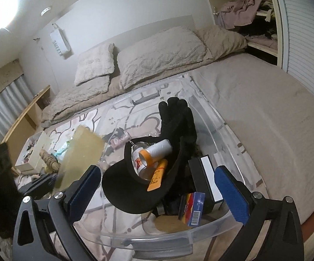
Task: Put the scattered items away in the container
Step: 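Lower the yellow case into the clear bin and open the left tool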
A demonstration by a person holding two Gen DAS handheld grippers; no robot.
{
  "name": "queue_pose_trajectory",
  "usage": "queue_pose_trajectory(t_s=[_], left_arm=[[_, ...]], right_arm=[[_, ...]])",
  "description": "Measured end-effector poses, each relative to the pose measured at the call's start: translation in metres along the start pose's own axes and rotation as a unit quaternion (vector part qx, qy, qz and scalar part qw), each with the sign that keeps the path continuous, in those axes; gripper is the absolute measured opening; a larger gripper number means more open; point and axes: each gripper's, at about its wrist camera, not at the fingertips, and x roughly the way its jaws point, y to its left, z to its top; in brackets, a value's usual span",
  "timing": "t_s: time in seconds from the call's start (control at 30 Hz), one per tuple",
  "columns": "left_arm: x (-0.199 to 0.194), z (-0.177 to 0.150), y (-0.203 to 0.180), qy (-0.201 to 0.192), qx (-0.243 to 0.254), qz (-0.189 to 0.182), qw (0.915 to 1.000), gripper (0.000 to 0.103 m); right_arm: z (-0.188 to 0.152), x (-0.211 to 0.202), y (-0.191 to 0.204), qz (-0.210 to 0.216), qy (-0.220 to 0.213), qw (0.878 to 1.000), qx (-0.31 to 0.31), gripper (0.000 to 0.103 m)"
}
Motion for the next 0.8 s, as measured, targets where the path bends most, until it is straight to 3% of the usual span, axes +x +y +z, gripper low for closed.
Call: queue_pose_trajectory(t_s=[0.4, 0.47, 0.5, 0.8], left_arm=[[0.037, 0.029, 0.009, 0.009, -0.020, 0.040, 0.9990, 0.051], [0.038, 0.027, 0.012, 0.001, -0.025, 0.068, 0.9974, 0.078], [0.037, 0.026, 0.014, -0.007, -0.027, 0.084, 0.9961, 0.098], [0.031, 0.018, 0.023, -0.019, -0.007, 0.126, 0.9918, 0.099]], right_arm=[[0.004, -0.005, 0.001, 0.001, -0.013, 1.000, -0.006, 0.103], [0.004, -0.004, 0.000, 0.000, -0.012, 1.000, -0.005, 0.103], [0.004, -0.003, 0.000, 0.001, -0.011, 1.000, -0.005, 0.103], [0.004, 0.003, 0.000, 0.008, -0.003, 1.000, -0.004, 0.103]])
